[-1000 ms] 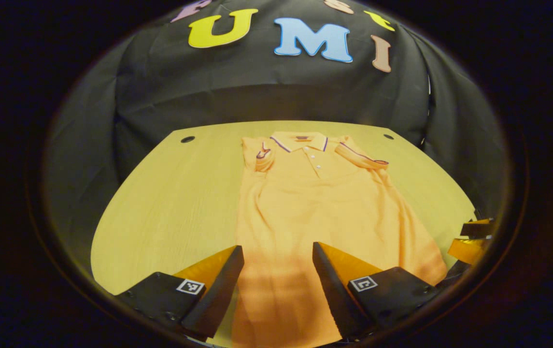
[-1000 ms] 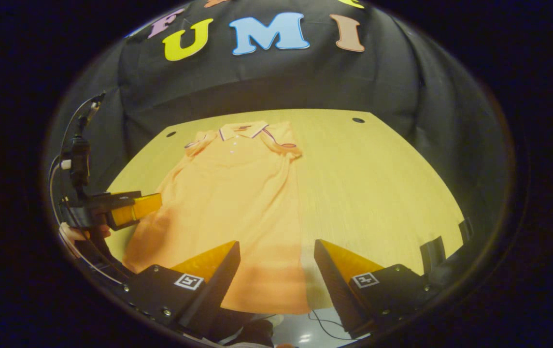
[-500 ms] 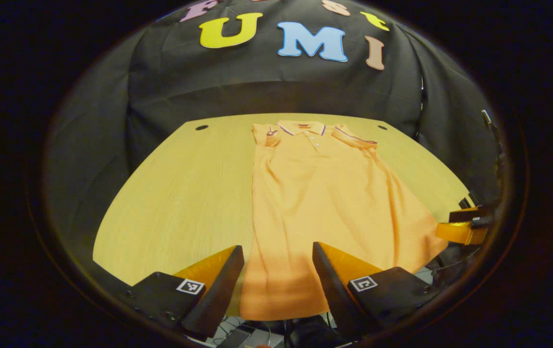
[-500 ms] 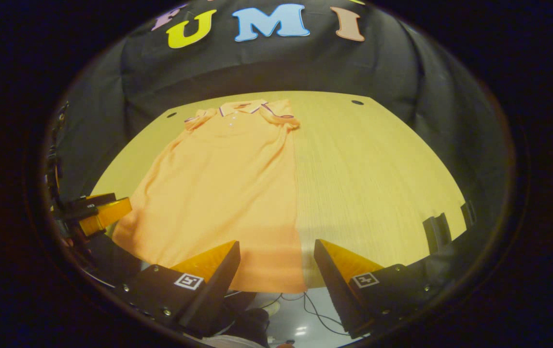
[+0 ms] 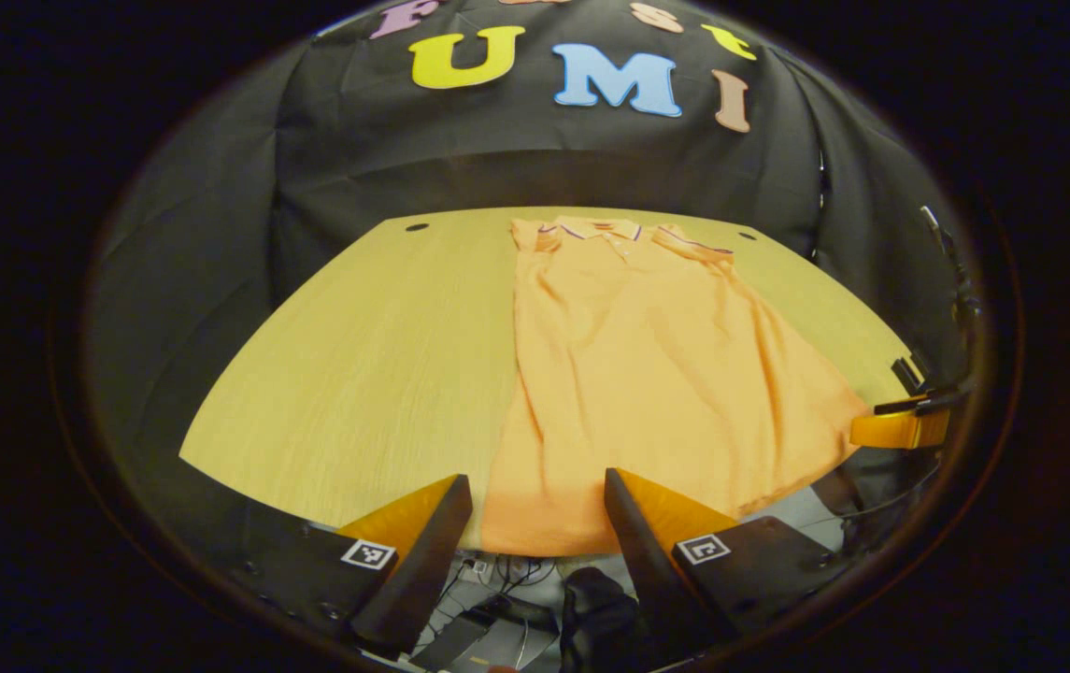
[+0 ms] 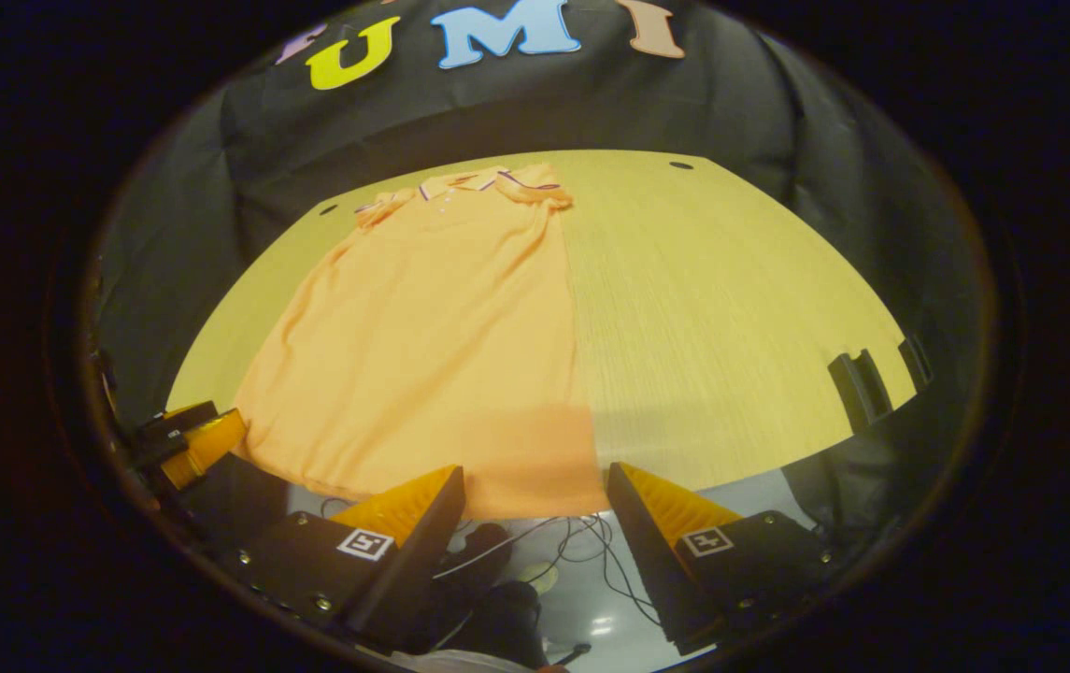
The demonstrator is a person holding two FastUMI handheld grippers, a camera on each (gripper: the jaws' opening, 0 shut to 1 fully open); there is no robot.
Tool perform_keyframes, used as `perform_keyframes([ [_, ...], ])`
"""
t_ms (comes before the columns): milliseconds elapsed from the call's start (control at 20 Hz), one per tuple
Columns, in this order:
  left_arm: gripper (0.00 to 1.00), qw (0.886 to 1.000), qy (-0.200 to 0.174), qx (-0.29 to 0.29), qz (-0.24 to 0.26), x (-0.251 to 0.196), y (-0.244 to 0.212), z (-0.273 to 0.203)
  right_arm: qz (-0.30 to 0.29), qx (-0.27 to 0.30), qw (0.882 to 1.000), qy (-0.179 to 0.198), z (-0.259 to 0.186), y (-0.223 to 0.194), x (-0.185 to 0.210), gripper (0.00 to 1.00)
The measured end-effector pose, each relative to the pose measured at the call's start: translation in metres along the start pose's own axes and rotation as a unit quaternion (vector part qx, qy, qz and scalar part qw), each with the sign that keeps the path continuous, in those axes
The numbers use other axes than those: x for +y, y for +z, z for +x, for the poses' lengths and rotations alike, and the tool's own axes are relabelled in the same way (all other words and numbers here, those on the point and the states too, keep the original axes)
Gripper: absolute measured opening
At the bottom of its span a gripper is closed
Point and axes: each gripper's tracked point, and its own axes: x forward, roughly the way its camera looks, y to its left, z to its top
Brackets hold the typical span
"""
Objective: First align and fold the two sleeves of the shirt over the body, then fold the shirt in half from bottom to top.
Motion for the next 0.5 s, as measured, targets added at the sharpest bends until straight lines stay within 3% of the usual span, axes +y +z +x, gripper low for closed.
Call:
perform_keyframes([
  [350,0.95,1.000,0.001,-0.001,0.024,-0.012,-0.003,0.007,-0.032,-0.001,0.999,-0.004,0.007,-0.003,0.002,0.96],
  [500,0.87,1.000,0.010,0.001,0.014,-0.015,-0.003,0.007,-0.057,0.001,0.998,-0.012,0.007,-0.004,-0.001,0.96],
])
